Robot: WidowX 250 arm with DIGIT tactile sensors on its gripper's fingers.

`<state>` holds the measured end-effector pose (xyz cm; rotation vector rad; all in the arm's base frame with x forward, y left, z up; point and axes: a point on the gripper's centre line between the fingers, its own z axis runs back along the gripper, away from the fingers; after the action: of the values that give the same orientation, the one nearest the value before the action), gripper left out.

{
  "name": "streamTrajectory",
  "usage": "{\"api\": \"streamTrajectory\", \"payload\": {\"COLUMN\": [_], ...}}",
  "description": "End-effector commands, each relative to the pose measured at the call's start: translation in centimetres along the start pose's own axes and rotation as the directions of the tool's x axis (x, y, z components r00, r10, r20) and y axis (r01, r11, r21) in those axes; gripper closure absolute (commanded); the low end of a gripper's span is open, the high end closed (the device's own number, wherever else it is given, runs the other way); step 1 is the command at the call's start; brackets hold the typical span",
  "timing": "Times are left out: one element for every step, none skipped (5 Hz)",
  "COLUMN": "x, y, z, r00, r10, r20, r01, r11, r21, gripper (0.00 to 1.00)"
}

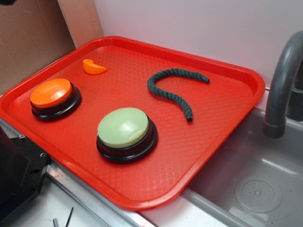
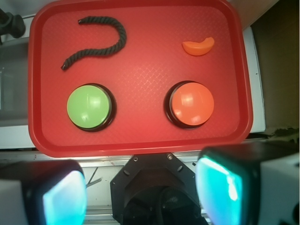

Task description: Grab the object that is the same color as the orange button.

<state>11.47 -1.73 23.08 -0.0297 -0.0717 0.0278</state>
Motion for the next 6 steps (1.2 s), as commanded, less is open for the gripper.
{"api": "streamTrajectory", "payload": {"x": [0.5,1.4,2.2,4.4,6.7,9.9], "y": [1.8,4.3,6.2,9.8,12.7,14.6], "z": [-0.9,-3.2,-5.7,-9.4,-11.1,-13.6], "r00": [0.981,0.903,0.769,0.595,0.465,0.397], "r10": [0.190,0.423,0.627,0.791,0.864,0.894], "r20": [0.032,0.081,0.127,0.146,0.191,0.206], "r01": [-0.187,-0.419,-0.626,-0.795,-0.877,-0.911], "r11": [0.980,0.906,0.778,0.606,0.480,0.411], "r21": [-0.074,-0.062,-0.047,-0.041,-0.035,-0.028], "gripper": [0.00,0.00,0.00,0.00,0.00,0.00]}}
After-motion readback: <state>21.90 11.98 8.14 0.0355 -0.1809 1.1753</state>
